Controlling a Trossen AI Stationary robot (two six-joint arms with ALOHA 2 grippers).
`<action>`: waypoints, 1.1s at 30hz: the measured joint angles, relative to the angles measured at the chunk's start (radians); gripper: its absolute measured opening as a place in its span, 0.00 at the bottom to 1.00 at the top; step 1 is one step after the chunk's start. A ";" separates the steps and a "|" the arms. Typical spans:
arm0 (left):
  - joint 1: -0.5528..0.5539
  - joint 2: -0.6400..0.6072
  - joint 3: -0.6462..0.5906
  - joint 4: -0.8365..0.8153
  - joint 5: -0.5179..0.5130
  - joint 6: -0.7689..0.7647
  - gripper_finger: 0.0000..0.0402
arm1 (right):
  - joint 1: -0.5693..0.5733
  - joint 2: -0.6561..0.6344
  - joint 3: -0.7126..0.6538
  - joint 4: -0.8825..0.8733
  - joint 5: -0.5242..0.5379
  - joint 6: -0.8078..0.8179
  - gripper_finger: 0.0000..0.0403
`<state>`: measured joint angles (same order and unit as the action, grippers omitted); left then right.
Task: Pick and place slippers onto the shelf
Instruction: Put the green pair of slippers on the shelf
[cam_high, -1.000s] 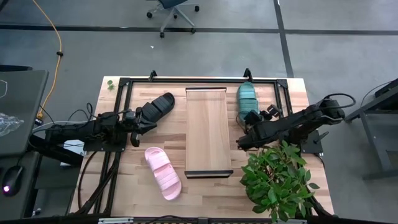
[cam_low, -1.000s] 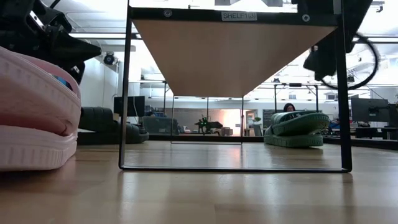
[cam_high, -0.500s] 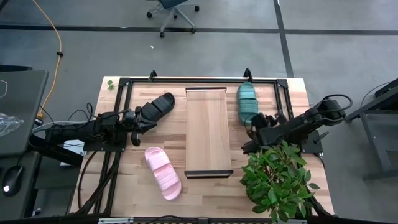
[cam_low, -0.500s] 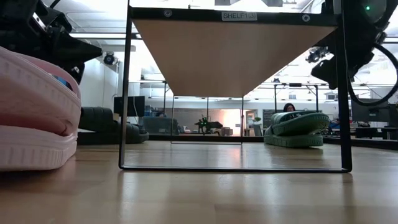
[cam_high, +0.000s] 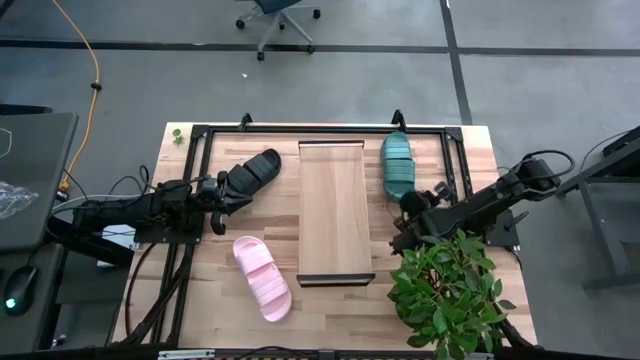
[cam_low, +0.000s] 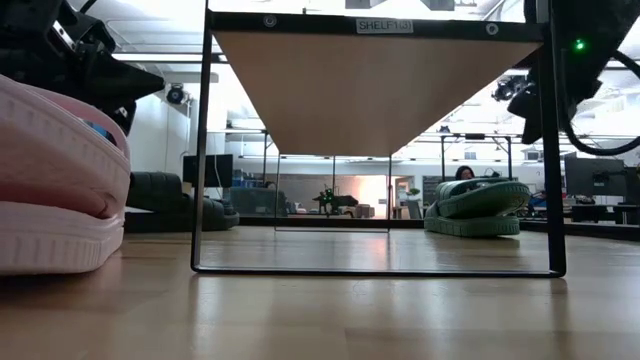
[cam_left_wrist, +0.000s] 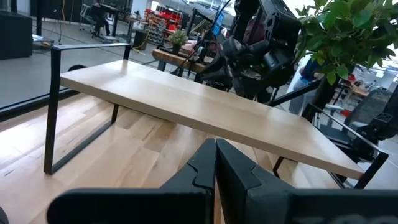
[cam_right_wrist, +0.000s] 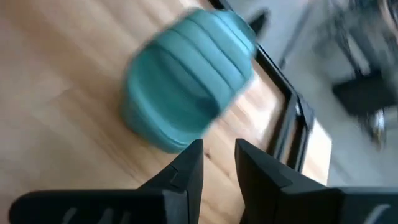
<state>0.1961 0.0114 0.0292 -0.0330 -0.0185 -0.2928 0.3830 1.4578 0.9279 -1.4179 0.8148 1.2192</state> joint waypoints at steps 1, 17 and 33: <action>0.000 0.000 0.000 0.000 0.000 0.000 0.00 | -0.004 0.000 0.000 0.012 0.010 -0.051 0.21; 0.000 0.000 0.000 0.000 0.000 0.000 0.00 | -0.109 0.000 -0.005 0.117 0.052 -0.438 0.21; 0.000 0.000 0.000 -0.001 0.016 0.000 0.00 | -0.150 -0.001 -0.107 0.214 0.084 -0.492 0.21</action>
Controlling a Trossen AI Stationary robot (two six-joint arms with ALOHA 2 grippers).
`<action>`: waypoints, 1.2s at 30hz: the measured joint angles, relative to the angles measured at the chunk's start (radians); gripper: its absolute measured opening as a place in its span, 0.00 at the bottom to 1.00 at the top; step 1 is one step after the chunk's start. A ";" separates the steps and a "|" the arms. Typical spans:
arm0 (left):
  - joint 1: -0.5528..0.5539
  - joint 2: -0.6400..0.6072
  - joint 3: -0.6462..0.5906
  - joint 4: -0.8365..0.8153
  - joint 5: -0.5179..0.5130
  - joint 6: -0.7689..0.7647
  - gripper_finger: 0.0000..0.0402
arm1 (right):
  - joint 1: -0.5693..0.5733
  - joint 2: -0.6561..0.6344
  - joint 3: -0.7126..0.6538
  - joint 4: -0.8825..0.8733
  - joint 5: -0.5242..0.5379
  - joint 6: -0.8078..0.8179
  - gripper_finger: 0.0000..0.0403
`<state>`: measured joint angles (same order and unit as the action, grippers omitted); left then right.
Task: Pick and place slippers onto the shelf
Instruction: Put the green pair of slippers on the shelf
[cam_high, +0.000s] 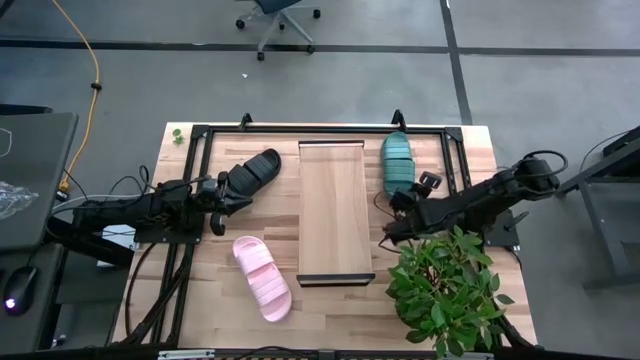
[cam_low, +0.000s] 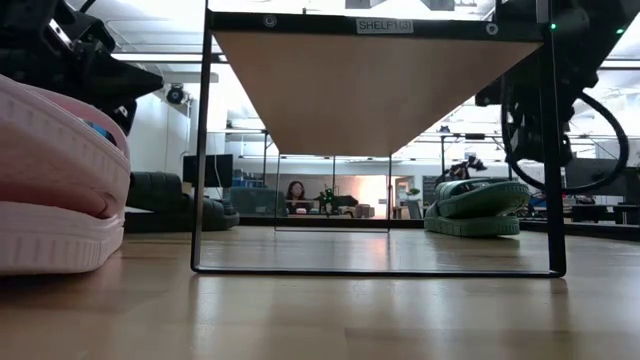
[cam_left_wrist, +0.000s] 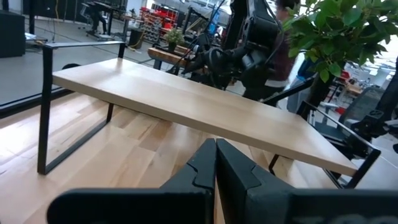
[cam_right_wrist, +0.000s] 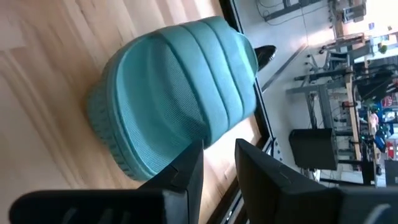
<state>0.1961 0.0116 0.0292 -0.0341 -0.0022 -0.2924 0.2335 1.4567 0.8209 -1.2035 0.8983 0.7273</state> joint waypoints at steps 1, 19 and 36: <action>0.000 0.000 0.000 0.000 -0.003 0.000 0.00 | -0.007 0.000 0.000 0.012 -0.004 -0.011 0.21; 0.000 0.000 0.000 0.000 -0.005 0.000 0.00 | -0.123 0.000 -0.038 0.145 -0.039 -0.159 0.21; 0.000 0.000 0.000 0.000 0.010 0.000 0.00 | -0.182 0.001 -0.066 0.239 -0.053 -0.240 0.21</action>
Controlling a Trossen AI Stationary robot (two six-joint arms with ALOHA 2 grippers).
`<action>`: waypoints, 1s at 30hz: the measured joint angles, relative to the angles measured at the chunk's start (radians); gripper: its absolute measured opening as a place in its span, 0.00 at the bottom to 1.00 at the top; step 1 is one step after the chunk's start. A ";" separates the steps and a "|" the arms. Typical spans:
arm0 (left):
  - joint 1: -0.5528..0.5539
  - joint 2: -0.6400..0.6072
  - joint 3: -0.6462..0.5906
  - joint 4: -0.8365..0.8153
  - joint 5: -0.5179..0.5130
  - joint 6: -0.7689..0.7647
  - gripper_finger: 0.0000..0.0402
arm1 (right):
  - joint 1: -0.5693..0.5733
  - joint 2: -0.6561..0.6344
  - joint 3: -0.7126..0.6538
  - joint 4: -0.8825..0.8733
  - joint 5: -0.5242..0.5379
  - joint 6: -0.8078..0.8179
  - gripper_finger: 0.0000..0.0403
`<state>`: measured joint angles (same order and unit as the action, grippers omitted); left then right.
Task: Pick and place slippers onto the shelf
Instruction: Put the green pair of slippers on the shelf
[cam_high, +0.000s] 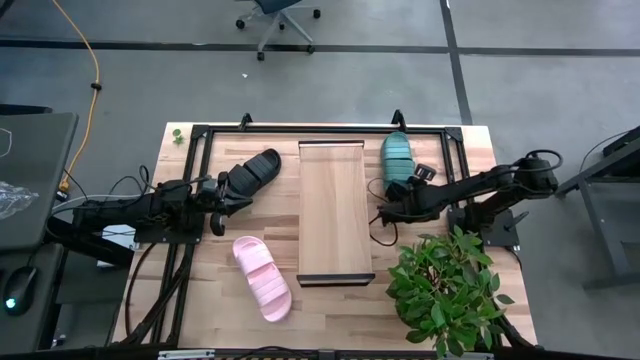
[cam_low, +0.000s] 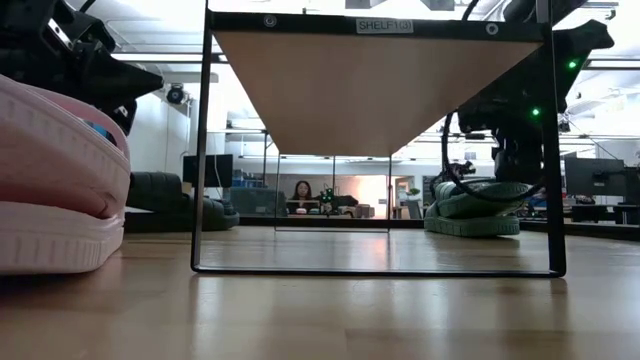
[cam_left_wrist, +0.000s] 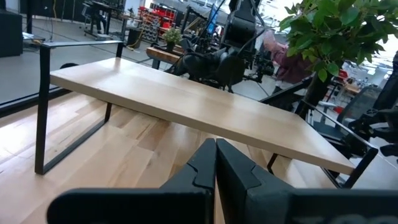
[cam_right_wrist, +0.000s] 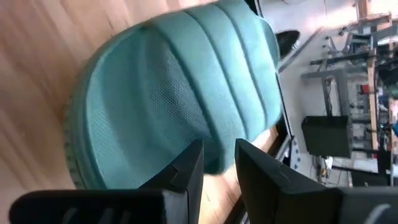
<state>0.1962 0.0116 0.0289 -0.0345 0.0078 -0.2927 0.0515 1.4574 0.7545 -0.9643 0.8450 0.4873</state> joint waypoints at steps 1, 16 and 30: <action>0.000 0.000 0.000 0.000 0.000 0.000 0.00 | -0.005 0.000 -0.005 0.006 -0.008 -0.013 0.21; 0.000 0.000 0.000 0.000 0.000 0.000 0.00 | -0.064 0.000 -0.011 0.064 0.039 -0.070 0.21; 0.000 0.000 0.000 -0.001 0.000 0.000 0.00 | -0.096 0.000 -0.012 0.080 0.079 -0.077 0.19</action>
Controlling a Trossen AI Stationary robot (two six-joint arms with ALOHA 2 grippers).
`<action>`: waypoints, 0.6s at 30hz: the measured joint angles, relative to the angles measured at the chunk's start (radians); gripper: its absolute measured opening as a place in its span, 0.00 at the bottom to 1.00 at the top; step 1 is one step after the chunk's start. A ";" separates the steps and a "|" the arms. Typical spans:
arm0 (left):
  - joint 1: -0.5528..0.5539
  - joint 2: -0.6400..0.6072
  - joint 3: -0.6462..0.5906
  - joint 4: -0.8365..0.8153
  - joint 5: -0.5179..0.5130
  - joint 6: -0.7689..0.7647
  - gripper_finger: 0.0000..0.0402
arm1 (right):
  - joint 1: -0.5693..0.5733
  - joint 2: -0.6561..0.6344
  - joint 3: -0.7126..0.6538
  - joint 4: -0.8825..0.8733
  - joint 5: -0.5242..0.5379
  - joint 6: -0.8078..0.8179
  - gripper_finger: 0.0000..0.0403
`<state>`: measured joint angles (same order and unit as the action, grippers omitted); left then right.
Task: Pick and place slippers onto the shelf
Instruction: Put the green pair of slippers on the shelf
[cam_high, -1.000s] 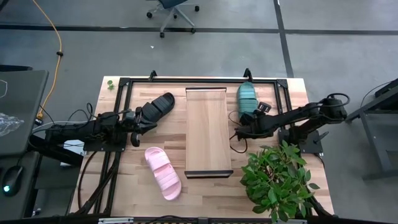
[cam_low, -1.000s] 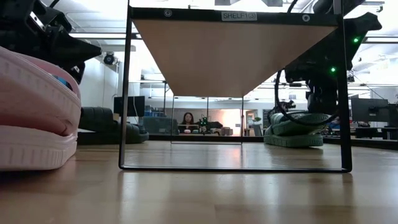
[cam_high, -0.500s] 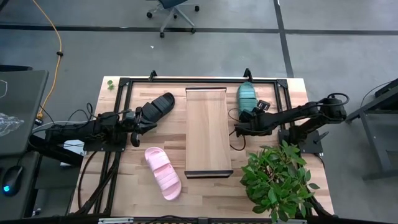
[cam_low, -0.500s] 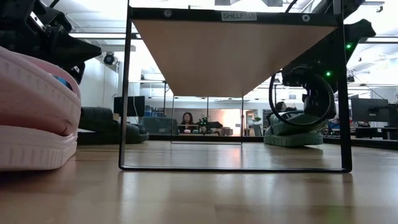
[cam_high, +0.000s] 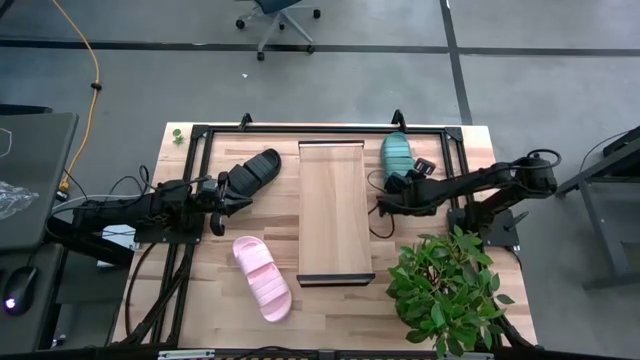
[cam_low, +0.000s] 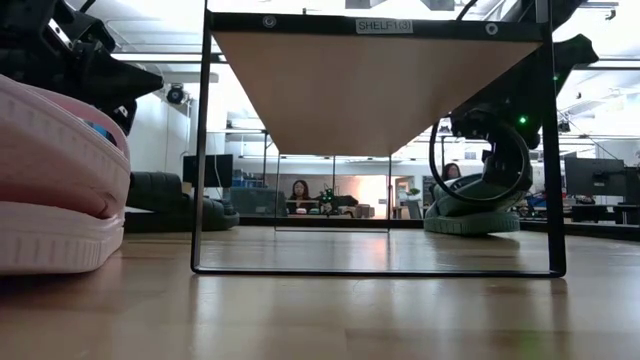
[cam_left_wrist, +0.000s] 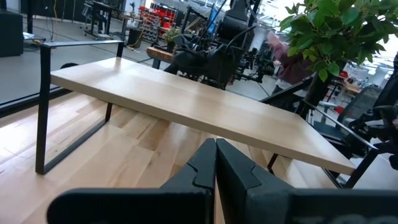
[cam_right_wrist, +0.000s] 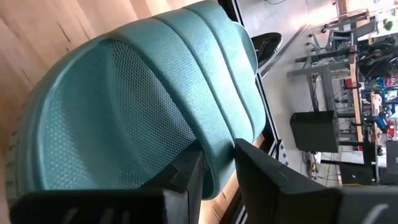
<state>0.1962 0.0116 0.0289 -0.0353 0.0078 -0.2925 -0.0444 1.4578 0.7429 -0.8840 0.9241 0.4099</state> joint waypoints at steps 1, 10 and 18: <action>0.000 0.000 0.000 0.000 0.000 0.000 0.00 | -0.005 0.000 0.000 0.000 0.000 -0.002 0.18; 0.000 0.000 0.000 0.000 0.000 0.026 0.00 | -0.021 0.000 0.000 0.021 -0.016 -0.011 0.01; 0.000 0.000 0.000 0.000 0.000 0.026 0.00 | -0.021 -0.001 0.000 -0.023 -0.011 0.016 0.01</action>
<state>0.1959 0.0116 0.0288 -0.0357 0.0082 -0.2661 -0.0657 1.4567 0.7429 -0.9071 0.9134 0.4264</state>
